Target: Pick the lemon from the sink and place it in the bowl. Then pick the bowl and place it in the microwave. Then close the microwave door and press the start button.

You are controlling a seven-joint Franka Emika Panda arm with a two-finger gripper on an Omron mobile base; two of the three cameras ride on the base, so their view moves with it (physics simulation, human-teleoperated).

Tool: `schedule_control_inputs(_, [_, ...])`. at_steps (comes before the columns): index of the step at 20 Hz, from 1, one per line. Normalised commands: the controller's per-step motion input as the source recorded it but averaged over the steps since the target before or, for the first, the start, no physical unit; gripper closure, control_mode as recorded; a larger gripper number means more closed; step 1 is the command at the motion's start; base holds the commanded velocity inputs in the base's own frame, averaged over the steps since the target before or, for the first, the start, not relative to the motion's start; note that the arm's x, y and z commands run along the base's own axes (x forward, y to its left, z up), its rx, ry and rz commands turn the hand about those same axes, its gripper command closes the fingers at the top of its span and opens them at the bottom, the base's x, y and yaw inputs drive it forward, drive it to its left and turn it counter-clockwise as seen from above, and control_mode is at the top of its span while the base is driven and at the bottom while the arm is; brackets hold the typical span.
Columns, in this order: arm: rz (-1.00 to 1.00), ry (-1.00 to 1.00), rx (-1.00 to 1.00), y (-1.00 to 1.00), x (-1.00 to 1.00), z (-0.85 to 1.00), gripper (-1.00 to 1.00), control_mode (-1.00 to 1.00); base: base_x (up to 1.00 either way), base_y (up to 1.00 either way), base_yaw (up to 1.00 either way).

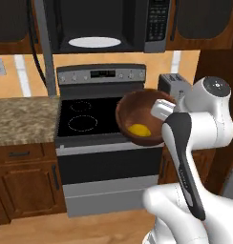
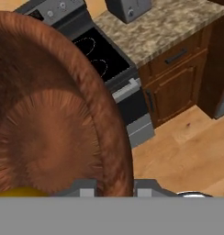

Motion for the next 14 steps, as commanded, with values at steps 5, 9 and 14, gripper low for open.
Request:
schedule_control_inputs(5, [0.00, 0.00, 0.00, 0.00, 0.00, 0.00, 1.00, 1.00, 1.00, 0.01, 0.00])
schedule_control_inputs(9, [0.00, 0.00, 0.00, 0.00, 0.00, 0.00, 1.00, 1.00, 0.77, 0.05, 0.00])
schedule_control_inputs(14, [0.00, 0.00, 0.00, 0.00, 0.00, 0.00, 1.00, 1.00, 0.00, 0.39, 0.00])
